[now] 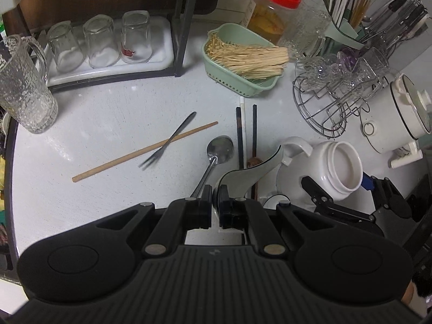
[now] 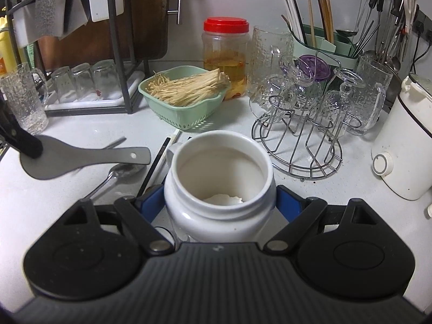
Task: Organize utensils
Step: 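Lift the grey rice paddle and drop it into the white jar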
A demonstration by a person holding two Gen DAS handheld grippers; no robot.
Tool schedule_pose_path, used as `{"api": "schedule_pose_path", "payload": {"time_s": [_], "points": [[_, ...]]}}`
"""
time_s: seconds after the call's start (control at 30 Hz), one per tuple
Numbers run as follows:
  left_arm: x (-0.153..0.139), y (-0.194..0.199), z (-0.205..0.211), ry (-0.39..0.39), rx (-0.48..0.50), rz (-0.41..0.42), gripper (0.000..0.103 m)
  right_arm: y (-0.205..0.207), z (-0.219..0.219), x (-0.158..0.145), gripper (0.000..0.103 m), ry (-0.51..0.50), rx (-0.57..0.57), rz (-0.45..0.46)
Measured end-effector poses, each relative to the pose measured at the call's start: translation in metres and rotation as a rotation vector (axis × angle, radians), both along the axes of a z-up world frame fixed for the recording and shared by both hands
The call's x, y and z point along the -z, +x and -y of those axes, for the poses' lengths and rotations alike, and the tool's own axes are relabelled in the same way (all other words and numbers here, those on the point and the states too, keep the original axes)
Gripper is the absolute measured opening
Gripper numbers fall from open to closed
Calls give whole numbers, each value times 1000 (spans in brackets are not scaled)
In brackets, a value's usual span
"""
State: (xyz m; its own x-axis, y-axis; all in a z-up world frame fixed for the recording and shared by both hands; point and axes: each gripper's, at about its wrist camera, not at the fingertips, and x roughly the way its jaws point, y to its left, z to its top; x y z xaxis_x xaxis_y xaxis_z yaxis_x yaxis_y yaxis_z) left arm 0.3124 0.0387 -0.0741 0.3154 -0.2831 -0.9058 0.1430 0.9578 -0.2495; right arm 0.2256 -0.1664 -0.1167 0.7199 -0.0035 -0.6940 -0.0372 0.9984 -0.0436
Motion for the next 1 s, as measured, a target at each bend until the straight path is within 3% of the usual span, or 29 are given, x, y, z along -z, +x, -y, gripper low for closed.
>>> {"api": "schedule_pose_path", "payload": {"time_s": [0.17, 0.53, 1.0], "points": [[-25, 7, 1, 10, 53, -33, 5, 0, 1, 0, 90, 0, -32, -3], [-98, 28, 52, 165, 320, -29, 5, 0, 3, -1, 90, -1, -105, 1], [-79, 51, 148, 357, 608, -63, 5, -1, 4, 0, 90, 4, -135, 22]]}}
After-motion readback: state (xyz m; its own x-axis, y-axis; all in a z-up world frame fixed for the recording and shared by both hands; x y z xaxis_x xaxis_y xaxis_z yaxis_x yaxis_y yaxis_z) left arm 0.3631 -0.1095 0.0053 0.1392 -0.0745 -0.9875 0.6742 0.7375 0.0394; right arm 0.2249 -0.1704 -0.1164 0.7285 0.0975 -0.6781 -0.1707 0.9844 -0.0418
